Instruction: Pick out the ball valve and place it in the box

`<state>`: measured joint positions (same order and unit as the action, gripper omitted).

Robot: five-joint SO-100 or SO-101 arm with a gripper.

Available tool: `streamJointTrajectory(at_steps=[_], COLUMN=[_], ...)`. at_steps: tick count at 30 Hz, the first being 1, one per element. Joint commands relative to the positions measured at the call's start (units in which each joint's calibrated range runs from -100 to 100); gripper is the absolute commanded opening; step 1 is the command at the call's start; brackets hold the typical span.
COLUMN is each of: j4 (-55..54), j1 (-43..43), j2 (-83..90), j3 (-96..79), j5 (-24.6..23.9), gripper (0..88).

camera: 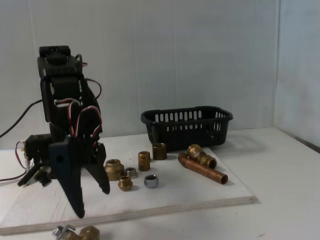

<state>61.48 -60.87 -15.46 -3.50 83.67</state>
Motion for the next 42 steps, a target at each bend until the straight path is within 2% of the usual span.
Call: streamJointTrajectory(at_steps=[1, 10, 16, 27, 36, 42], j4=[0.0, -0.8, -5.3, -5.6, 7.6, 8.6], j1=[0.1, -0.7, -2.0, -4.7, -4.9, -5.1], j2=[4.6, 4.6, 3.9, -2.8, -7.4, -10.8], j3=[-0.7, -0.4, -0.9, 6.2, 20.5, 25.1], j5=[-0.2, 0.0, -0.2, -0.4, -1.4, -1.4], gripper=[37.7, 37.7, 37.7, 37.7, 37.7, 37.7])
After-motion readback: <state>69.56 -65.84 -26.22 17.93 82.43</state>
